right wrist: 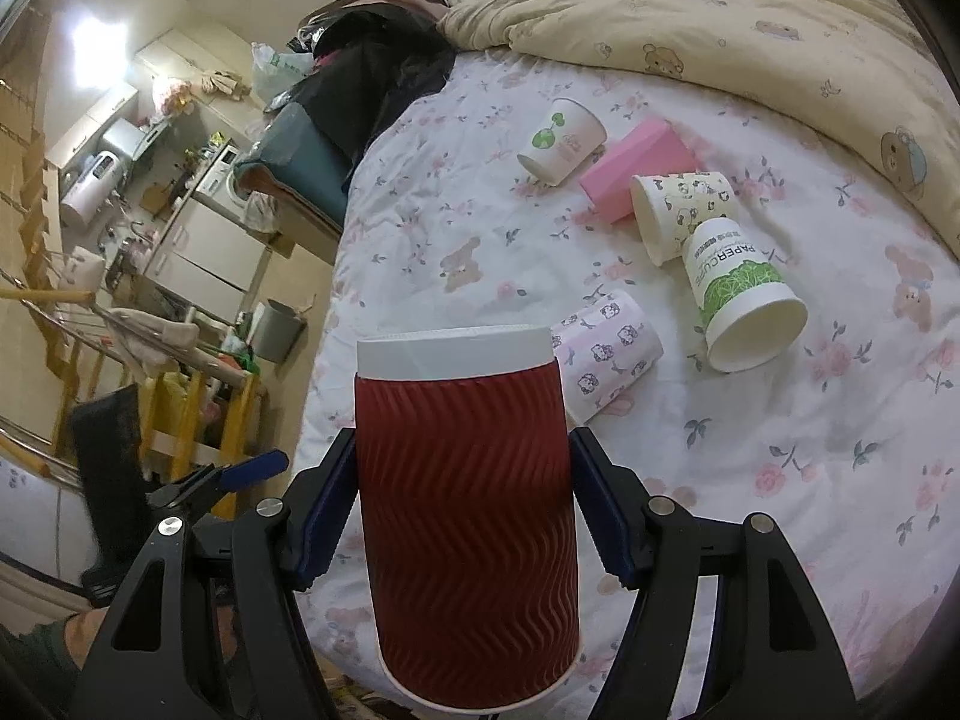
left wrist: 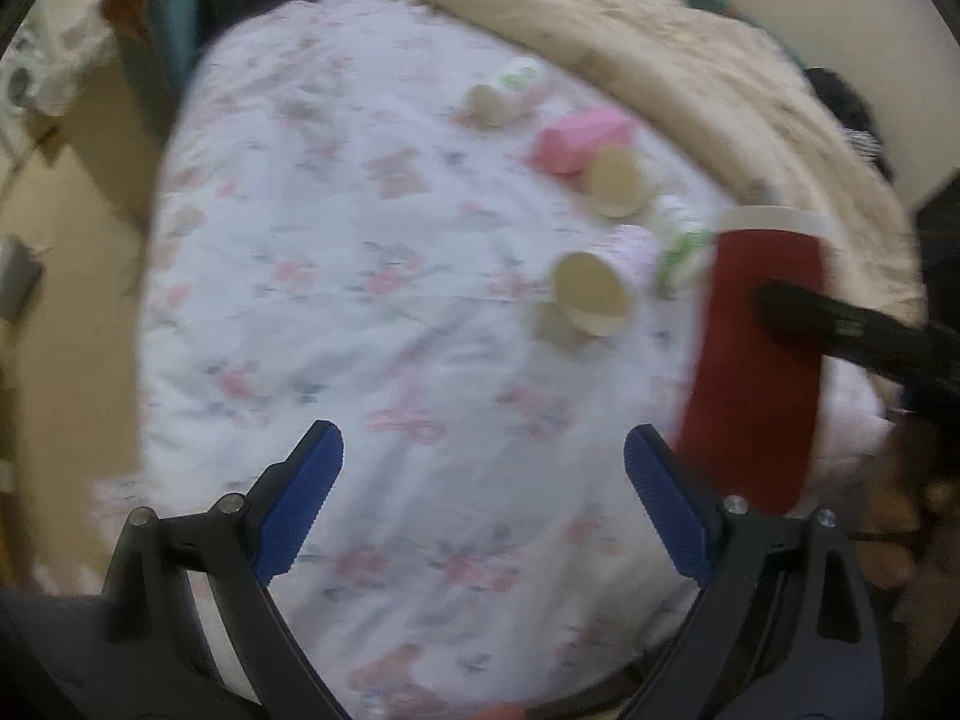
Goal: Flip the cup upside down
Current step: 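Rotate the red cup with the right gripper so its white bottom faces up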
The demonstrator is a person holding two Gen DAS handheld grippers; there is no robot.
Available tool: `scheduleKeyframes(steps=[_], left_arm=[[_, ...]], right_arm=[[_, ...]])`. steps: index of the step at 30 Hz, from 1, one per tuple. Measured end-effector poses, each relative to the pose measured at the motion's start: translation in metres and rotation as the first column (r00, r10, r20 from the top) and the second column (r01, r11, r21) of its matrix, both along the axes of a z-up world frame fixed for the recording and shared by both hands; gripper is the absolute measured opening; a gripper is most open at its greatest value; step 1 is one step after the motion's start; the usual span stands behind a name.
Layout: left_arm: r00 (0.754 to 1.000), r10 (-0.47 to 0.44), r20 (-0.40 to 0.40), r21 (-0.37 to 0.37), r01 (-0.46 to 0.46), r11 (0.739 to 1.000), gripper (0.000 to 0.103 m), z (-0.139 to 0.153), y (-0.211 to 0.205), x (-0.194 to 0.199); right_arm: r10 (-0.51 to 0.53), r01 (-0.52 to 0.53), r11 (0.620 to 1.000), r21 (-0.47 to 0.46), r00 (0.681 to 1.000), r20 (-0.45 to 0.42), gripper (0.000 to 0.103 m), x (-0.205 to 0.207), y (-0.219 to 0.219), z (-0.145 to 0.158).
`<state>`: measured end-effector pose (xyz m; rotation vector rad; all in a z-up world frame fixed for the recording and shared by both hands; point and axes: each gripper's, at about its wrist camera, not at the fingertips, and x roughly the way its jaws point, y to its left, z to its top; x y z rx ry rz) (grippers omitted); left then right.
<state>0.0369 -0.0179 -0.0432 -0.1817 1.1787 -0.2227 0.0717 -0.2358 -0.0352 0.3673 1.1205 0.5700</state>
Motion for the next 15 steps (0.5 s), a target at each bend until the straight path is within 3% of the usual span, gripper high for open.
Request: scheduleKeyframes(steps=[2,7,15], left_arm=[[0.999,-0.044,0.009,-0.051,0.044,0.998,0.093,0.004,-0.008,-0.003],[0.992,-0.124,-0.007,-0.081,0.123,0.989,0.093,0.001,-0.031,-0.007],[0.990,-0.132,-0.041,-0.033,0.131,0.991,0.093,-0.008,-0.040,-0.006]], right_arm=[[0.001,-0.001,1.000,0.006,1.000,-0.012,0.071,0.001,0.001,-0.004],[0.020,-0.020,1.000,-0.001,1.000,0.001,0.071,-0.002,0.006,-0.001],[0.018,-0.017,0.999,-0.043,1.000,0.021,0.071,-0.008,0.002,0.002]])
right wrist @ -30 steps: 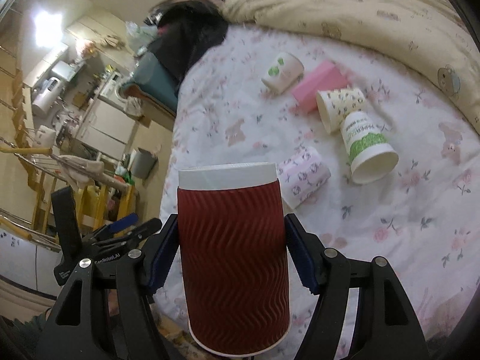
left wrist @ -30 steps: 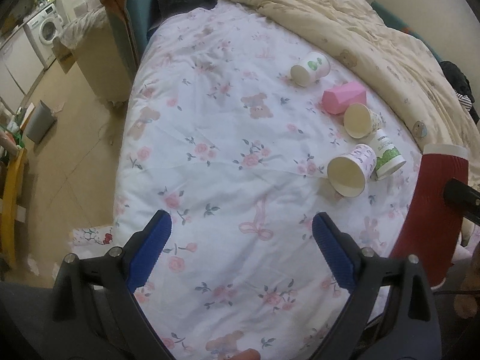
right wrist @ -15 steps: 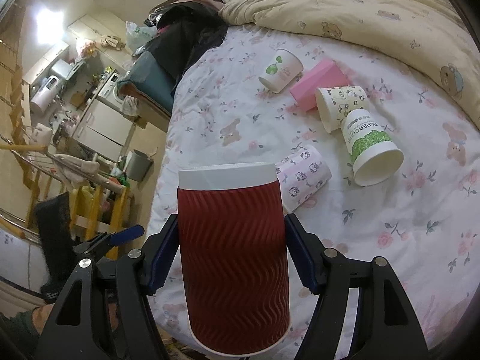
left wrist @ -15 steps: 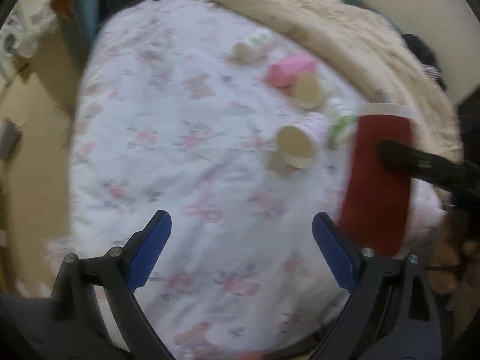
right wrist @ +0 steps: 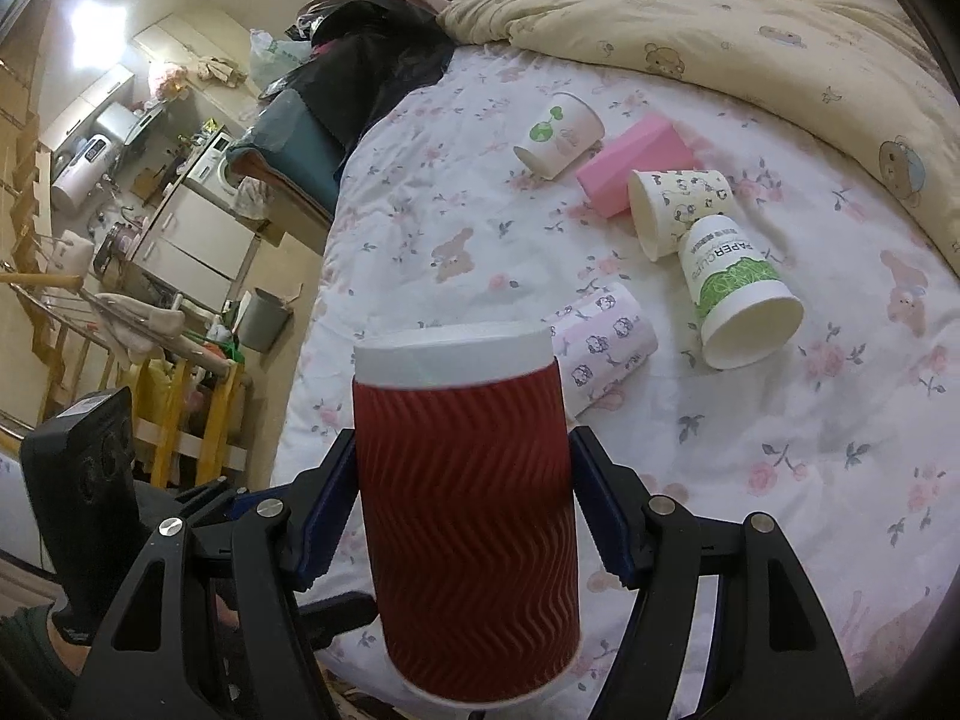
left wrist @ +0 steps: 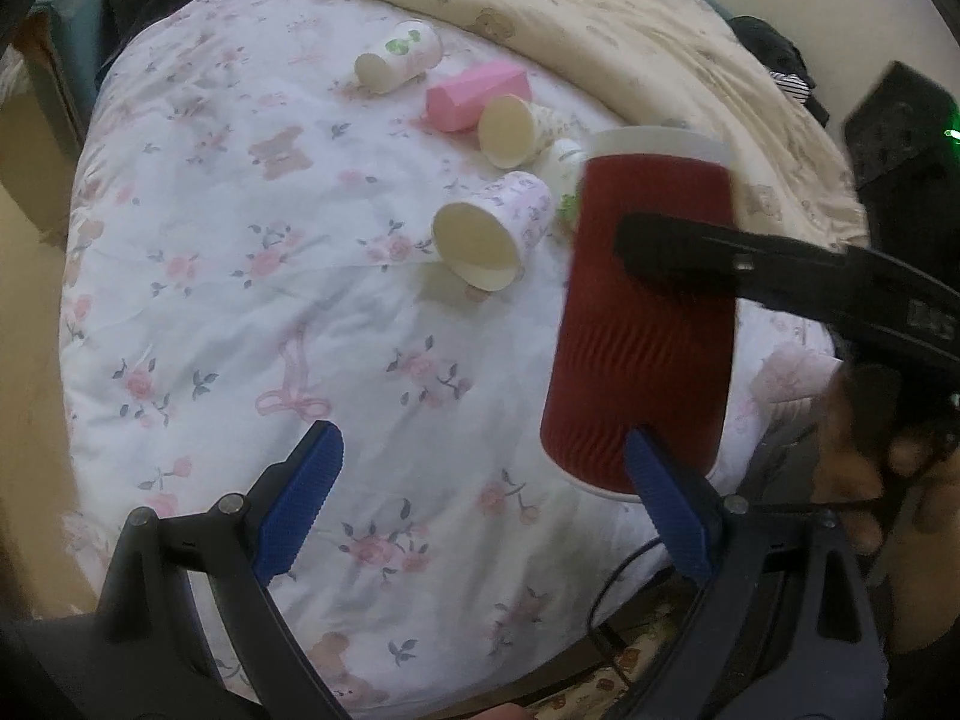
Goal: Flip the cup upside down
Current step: 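Rotate the red cup with the right gripper so its white bottom faces up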
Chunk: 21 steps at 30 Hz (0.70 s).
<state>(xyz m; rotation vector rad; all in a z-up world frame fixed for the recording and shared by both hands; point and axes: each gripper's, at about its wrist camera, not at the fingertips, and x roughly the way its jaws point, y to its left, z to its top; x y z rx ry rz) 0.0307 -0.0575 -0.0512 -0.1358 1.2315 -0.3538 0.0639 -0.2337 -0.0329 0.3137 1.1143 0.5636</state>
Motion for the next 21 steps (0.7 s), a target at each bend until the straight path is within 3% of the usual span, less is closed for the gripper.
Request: scheduleKeyframes(steps=[21], left_arm=[[0.993,0.113,-0.027,0.059,-0.111,0.992,0.093,-0.014,0.030,0.011]], right_arm=[[0.087,-0.085,0.995,-0.043,0.994,0.064,0.071,-0.017,0.015,0.012]])
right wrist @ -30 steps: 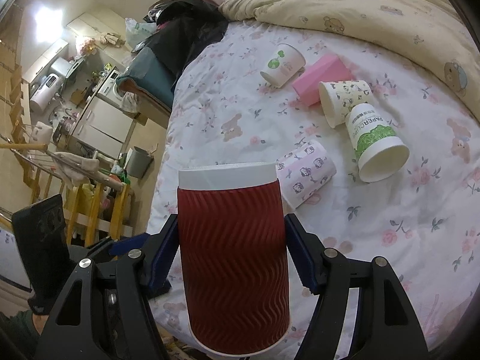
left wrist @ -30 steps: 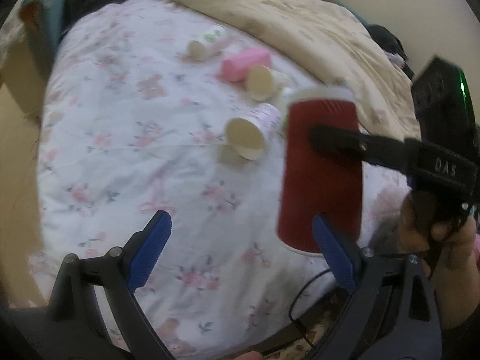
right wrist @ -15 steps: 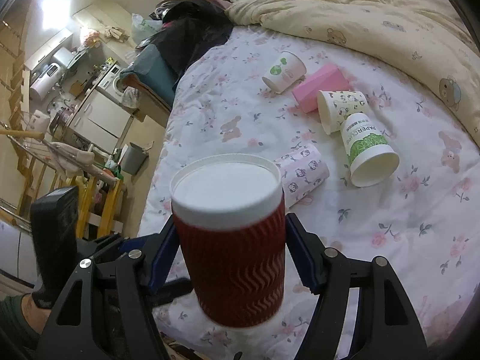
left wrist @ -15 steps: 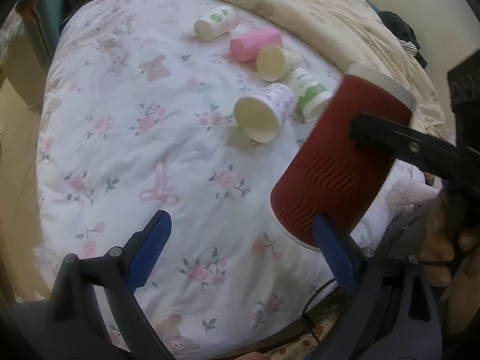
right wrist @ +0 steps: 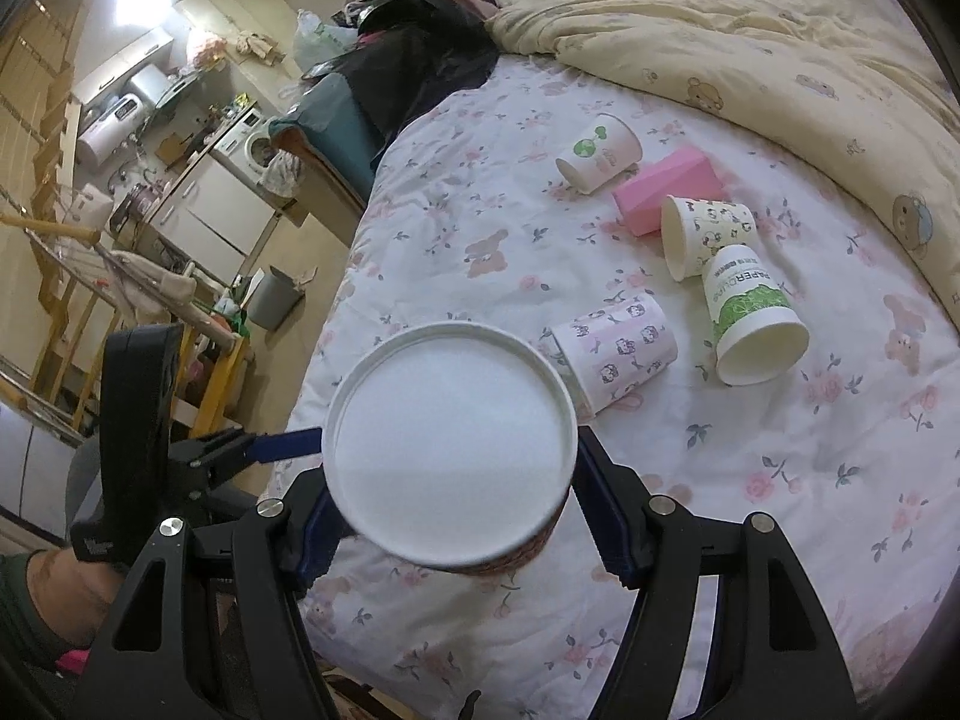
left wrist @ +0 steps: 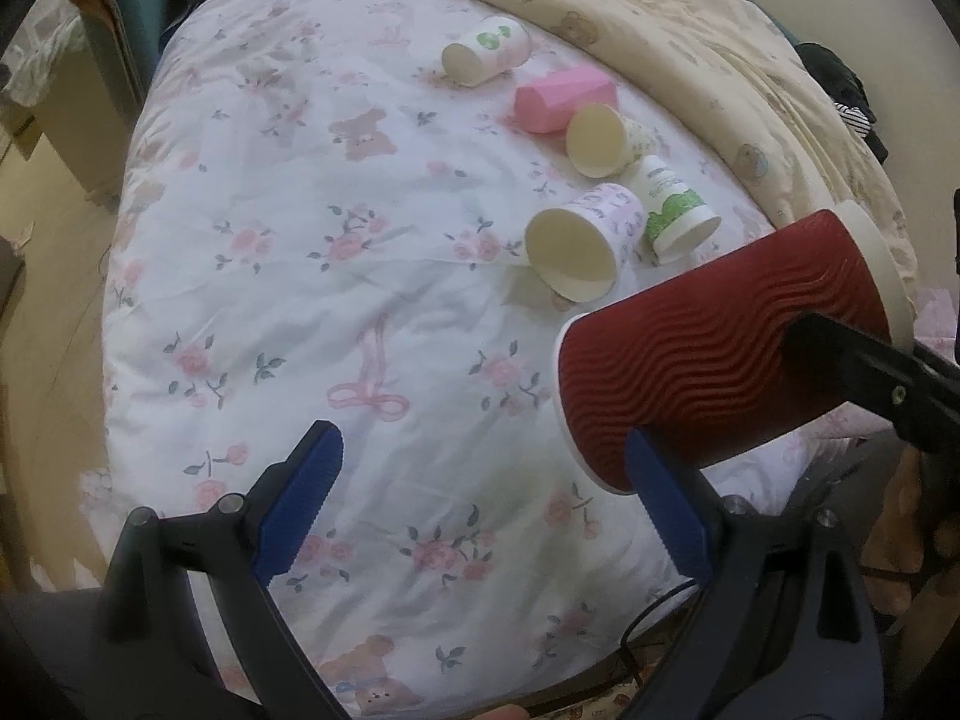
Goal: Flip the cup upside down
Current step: 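Rotate the red cup with the right gripper so its white bottom faces up, then lower the cup mouth-down onto the bed and open the right gripper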
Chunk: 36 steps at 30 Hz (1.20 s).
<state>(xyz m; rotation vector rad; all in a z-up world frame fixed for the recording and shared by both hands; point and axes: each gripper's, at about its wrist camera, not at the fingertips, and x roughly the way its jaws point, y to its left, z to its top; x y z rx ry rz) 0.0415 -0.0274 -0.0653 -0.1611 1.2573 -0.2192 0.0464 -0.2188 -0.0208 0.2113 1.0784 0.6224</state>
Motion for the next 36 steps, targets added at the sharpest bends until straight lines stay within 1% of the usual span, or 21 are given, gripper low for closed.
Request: scheduleKeyframes(steps=[4,7,9,10,11,14,15,16,17,21,24,26,28,32,33,35,36], left_arm=[[1.000,0.016,-0.002,0.043,-0.016,0.999,0.093,-0.001,0.005,0.000],[0.997,0.073,0.022,0.089,-0.075,0.993,0.093,0.004,0.022,-0.004],[0.993,0.110,0.038,0.096,-0.113,0.989,0.093,0.008,0.034,-0.006],[0.992,0.117,0.044,0.093,-0.121,0.988,0.093,0.009,0.039,-0.007],[0.991,0.122,0.047,0.096,-0.126,0.987,0.093,0.010,0.043,-0.008],[0.988,0.149,0.039,0.107,-0.152,0.983,0.093,0.008,0.053,-0.010],[0.988,0.153,0.034,0.108,-0.156,0.982,0.095,0.008,0.055,-0.010],[0.987,0.159,0.030,0.115,-0.162,0.980,0.101,0.007,0.057,-0.011],[0.986,0.167,0.029,0.118,-0.169,0.979,0.103,0.007,0.058,-0.012],[0.983,0.184,0.026,0.108,-0.186,0.977,0.103,0.007,0.064,-0.012],[0.981,0.195,0.020,0.109,-0.196,0.975,0.103,0.005,0.066,-0.011],[0.980,0.199,0.011,0.103,-0.199,0.975,0.103,0.002,0.066,-0.009],[0.980,0.200,0.008,0.108,-0.199,0.974,0.103,0.001,0.065,-0.007],[0.981,0.192,0.011,0.120,-0.192,0.974,0.103,0.000,0.062,-0.008],[0.981,0.193,0.013,0.124,-0.193,0.973,0.103,0.000,0.062,-0.008],[0.981,0.193,0.015,0.130,-0.193,0.973,0.103,-0.001,0.061,-0.008],[0.981,0.193,0.015,0.132,-0.194,0.972,0.103,-0.001,0.061,-0.008]], right_arm=[[-0.004,0.004,1.000,-0.014,1.000,0.014,0.071,0.002,0.003,0.002],[-0.019,0.025,0.995,-0.092,0.998,0.062,0.071,0.006,0.004,0.006],[-0.010,0.016,0.994,-0.110,0.999,0.052,0.071,0.014,0.009,-0.001],[0.001,0.005,0.993,-0.121,0.999,0.046,0.071,0.018,0.014,-0.006],[0.023,-0.017,0.988,-0.152,0.999,0.040,0.071,0.022,0.022,-0.013],[0.080,-0.066,0.977,-0.205,0.995,0.061,0.071,0.029,0.045,-0.025],[0.101,-0.084,0.972,-0.218,0.992,0.069,0.071,0.032,0.053,-0.028],[0.116,-0.096,0.969,-0.227,0.990,0.077,0.071,0.034,0.058,-0.031],[0.134,-0.107,0.963,-0.247,0.987,0.092,0.071,0.036,0.066,-0.034],[0.188,-0.136,0.935,-0.328,0.973,0.134,0.071,0.044,0.088,-0.048],[0.218,-0.161,0.921,-0.355,0.967,0.128,0.071,0.045,0.098,-0.058],[0.232,-0.165,0.917,-0.364,0.962,0.147,0.071,0.043,0.101,-0.060],[0.227,-0.161,0.916,-0.366,0.963,0.146,0.072,0.044,0.102,-0.060],[0.208,-0.152,0.927,-0.343,0.969,0.132,0.073,0.046,0.098,-0.060],[0.206,-0.154,0.929,-0.337,0.970,0.126,0.073,0.047,0.097,-0.060],[0.199,-0.159,0.939,-0.306,0.974,0.105,0.084,0.048,0.095,-0.058],[0.189,-0.153,0.943,-0.295,0.977,0.100,0.093,0.049,0.093,-0.056]])
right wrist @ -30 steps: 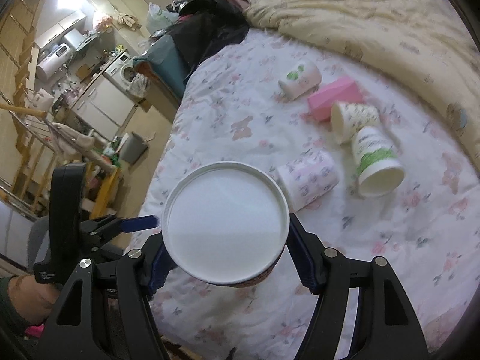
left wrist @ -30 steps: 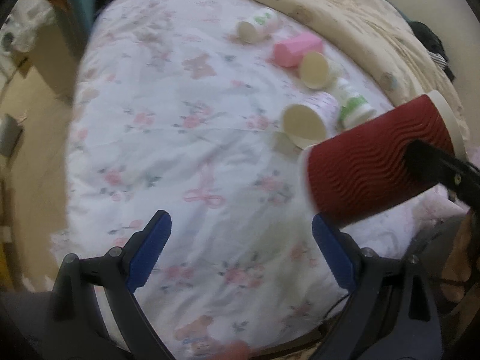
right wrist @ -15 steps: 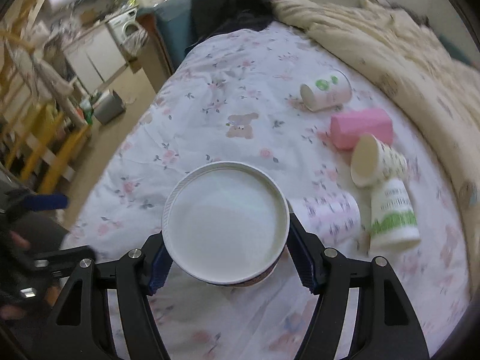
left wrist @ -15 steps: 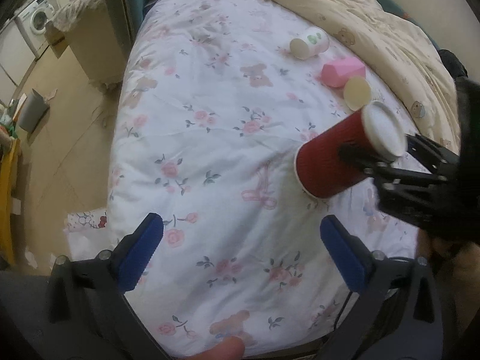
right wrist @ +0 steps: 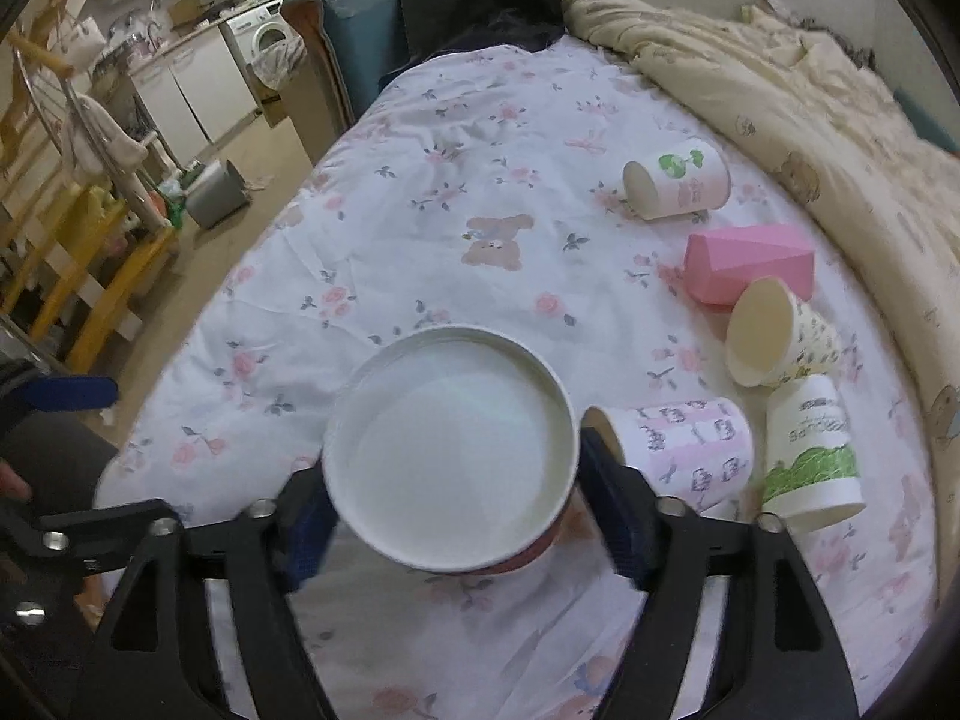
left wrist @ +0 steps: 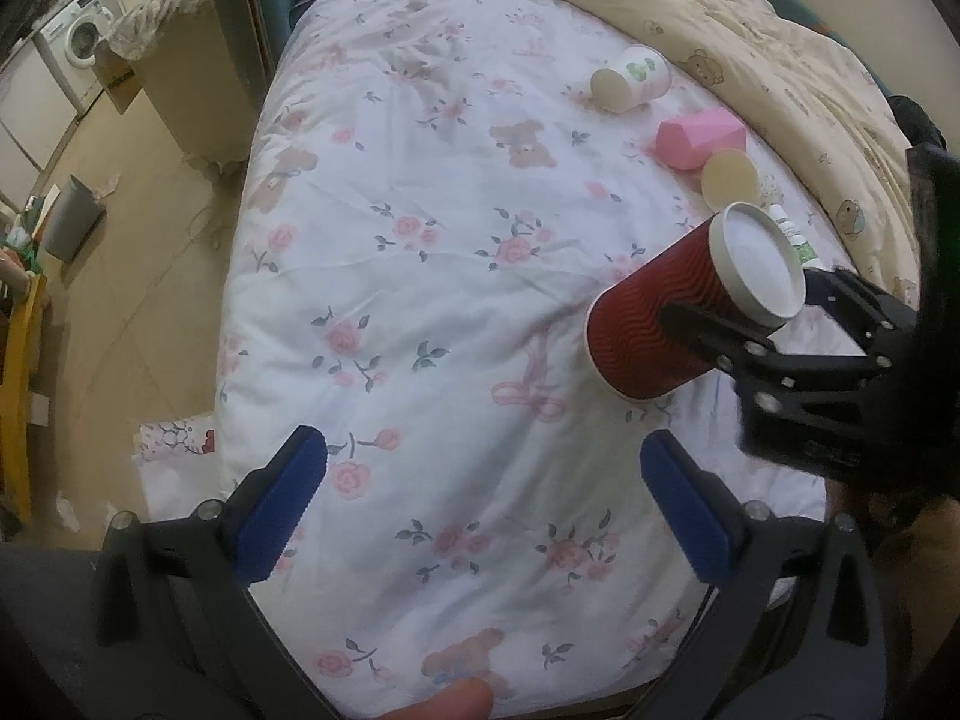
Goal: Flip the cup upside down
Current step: 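Lower the cup mouth-down onto the bed and open the right gripper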
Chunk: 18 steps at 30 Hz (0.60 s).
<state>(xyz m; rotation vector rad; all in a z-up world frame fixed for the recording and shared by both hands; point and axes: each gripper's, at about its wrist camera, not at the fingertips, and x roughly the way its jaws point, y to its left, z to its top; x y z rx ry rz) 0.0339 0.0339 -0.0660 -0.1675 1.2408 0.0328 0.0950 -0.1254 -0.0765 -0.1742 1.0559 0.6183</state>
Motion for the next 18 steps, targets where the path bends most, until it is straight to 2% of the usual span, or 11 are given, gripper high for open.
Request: scheduleKeyframes(steps=[1,4,6,10,13,18], left_arm=[[1.000,0.000,0.000,0.001,0.000,1.000,0.103,0.000,0.000,0.000],[1.000,-0.001,0.011,0.008,0.001,1.000,0.103,0.004,-0.001,0.000],[0.999,-0.003,0.032,0.016,0.002,1.000,0.103,0.009,-0.001,-0.001],[0.997,0.006,0.081,-0.050,-0.002,0.999,0.103,0.020,0.003,-0.016],[0.990,0.010,0.138,-0.043,-0.004,0.999,0.103,0.030,0.002,-0.029],[0.961,0.004,0.275,0.005,-0.006,1.000,0.103,0.053,-0.007,-0.054]], right_arm=[[-0.008,0.008,1.000,0.015,1.000,-0.003,0.096,-0.001,-0.002,0.003],[-0.046,0.047,0.999,0.026,0.999,-0.027,0.097,-0.003,-0.011,0.013],[-0.071,0.074,0.995,0.068,0.996,-0.051,0.097,-0.009,-0.024,0.026],[-0.137,0.137,0.985,0.101,0.991,-0.012,0.098,-0.034,-0.050,0.055],[-0.192,0.189,0.974,0.122,0.981,0.019,0.100,-0.055,-0.067,0.069],[-0.299,0.288,0.947,0.144,0.952,0.068,0.103,-0.090,-0.090,0.085]])
